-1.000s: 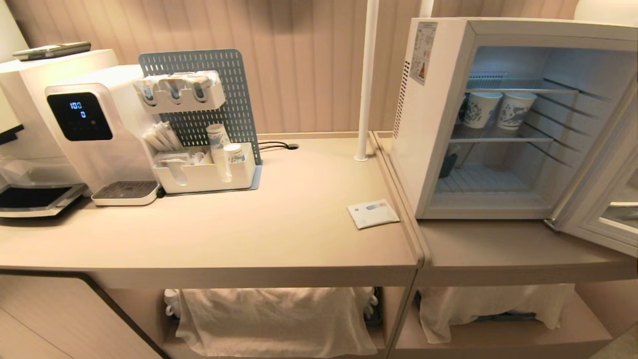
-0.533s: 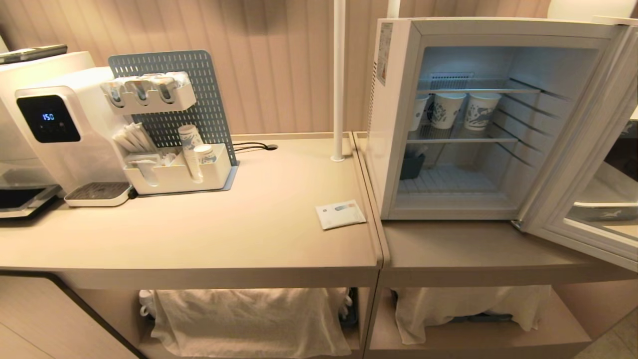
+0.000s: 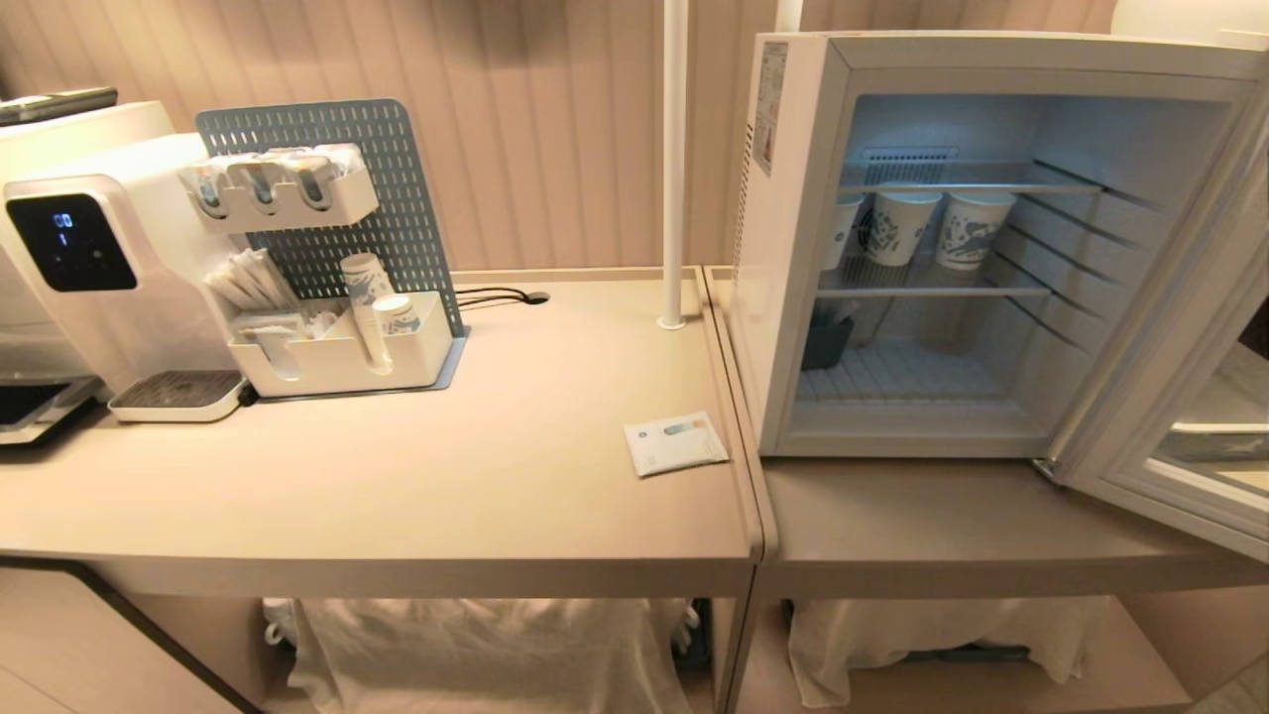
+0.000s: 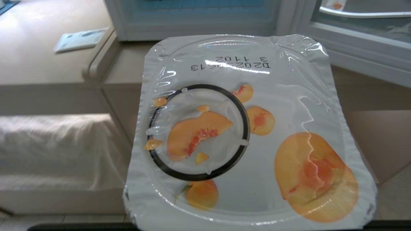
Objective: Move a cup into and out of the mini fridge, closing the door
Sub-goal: Put the yoghurt in the freezer
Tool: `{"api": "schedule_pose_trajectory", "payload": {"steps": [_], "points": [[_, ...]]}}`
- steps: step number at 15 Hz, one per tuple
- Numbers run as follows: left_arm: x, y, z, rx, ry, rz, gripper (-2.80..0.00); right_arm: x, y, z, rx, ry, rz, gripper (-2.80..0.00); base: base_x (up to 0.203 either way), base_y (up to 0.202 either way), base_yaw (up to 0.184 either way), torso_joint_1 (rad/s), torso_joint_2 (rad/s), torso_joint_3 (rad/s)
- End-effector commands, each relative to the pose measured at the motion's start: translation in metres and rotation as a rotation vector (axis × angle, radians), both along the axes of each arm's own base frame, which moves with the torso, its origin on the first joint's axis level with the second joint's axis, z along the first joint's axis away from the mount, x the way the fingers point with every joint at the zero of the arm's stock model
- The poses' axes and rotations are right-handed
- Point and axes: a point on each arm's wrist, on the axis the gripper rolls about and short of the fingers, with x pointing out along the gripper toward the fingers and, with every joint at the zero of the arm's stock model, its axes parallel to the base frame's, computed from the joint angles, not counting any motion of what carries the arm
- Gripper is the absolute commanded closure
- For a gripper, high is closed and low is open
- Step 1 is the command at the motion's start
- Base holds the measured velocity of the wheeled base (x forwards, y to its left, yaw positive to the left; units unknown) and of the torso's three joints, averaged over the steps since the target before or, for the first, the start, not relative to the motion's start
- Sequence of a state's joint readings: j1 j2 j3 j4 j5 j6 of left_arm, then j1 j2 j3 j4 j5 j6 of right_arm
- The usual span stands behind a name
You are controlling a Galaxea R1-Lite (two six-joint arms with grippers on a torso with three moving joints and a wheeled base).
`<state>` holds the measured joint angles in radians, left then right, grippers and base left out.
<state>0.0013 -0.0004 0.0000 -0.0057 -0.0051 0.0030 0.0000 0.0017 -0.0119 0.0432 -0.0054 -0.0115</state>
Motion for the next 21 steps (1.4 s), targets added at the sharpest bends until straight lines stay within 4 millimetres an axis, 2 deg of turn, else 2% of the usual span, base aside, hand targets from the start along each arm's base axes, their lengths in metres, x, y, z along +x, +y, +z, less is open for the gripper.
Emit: {"api": "schedule_pose_trajectory", "payload": {"steps": [1, 5, 6, 7, 8, 10, 11, 12, 13, 16, 18, 21], "points": [[0.000, 0.000, 0.000, 0.000, 0.000, 0.001, 0.00, 0.000, 0.000, 0.000, -0.001, 0.002, -0.001, 0.00, 0.211, 0.000, 0.000, 0.008, 0.01, -0.006], [0.000, 0.000, 0.000, 0.000, 0.000, 0.001, 0.00, 0.000, 0.000, 0.001, -0.002, -0.005, -0.001, 0.00, 0.076, 0.000, 0.001, 0.000, 0.00, 0.003], [0.000, 0.000, 0.000, 0.000, 0.000, 0.001, 0.00, -0.001, 0.000, 0.003, 0.005, -0.018, -0.004, 0.00, 0.000, 0.000, 0.000, 0.000, 0.00, 0.000], [0.000, 0.000, 0.000, 0.000, 0.000, 0.001, 0.00, -0.004, 0.000, 0.014, 0.010, -0.047, -0.010, 0.00, 0.000, 0.000, 0.000, 0.000, 0.00, 0.000], [0.000, 0.000, 0.000, 0.000, 0.000, 0.001, 0.00, -0.010, 0.000, 0.035, 0.017, -0.085, -0.019, 0.00, 0.000, 0.000, 0.000, 0.000, 0.00, 0.000], [0.000, 0.000, 0.000, 0.006, 0.000, 0.001, 0.00, -0.024, -0.001, 0.093, 0.027, -0.123, -0.021, 0.00, 0.000, 0.000, 0.000, 0.000, 0.00, 0.000], [0.000, 0.000, 0.000, 0.004, 0.000, 0.001, 0.00, -0.017, 0.000, 0.115, 0.026, -0.074, -0.006, 0.00, 0.000, 0.000, 0.000, 0.000, 0.00, 0.000], [0.000, 0.000, 0.000, -0.001, 0.000, 0.001, 0.00, 0.002, 0.000, 0.129, 0.024, 0.021, 0.013, 0.00, 0.000, 0.000, 0.000, 0.000, 0.00, 0.000], [0.000, 0.000, 0.000, -0.003, 0.000, 0.002, 0.00, 0.026, 0.001, 0.134, 0.024, 0.135, 0.030, 0.00, 0.000, 0.000, 0.000, 0.000, 0.00, 0.000], [0.000, 0.000, 0.000, -0.003, -0.001, 0.002, 0.00, 0.108, 0.003, 0.127, 0.024, 0.377, 0.073, 0.00, 0.000, 0.000, 0.000, 0.000, 0.00, 0.000], [0.000, 0.000, 0.000, -0.003, -0.001, 0.002, 0.00, 0.161, 0.004, 0.107, 0.020, 0.478, 0.088, 0.00, 0.000, 0.000, 0.000, 0.000, 0.00, 0.000], [0.000, 0.000, 0.000, -0.003, -0.001, 0.002, 0.00, 0.237, 0.008, 0.062, 0.012, 0.560, 0.097, 0.00, 0.000, 0.000, 0.000, 0.000, 0.00, 0.000]]}}
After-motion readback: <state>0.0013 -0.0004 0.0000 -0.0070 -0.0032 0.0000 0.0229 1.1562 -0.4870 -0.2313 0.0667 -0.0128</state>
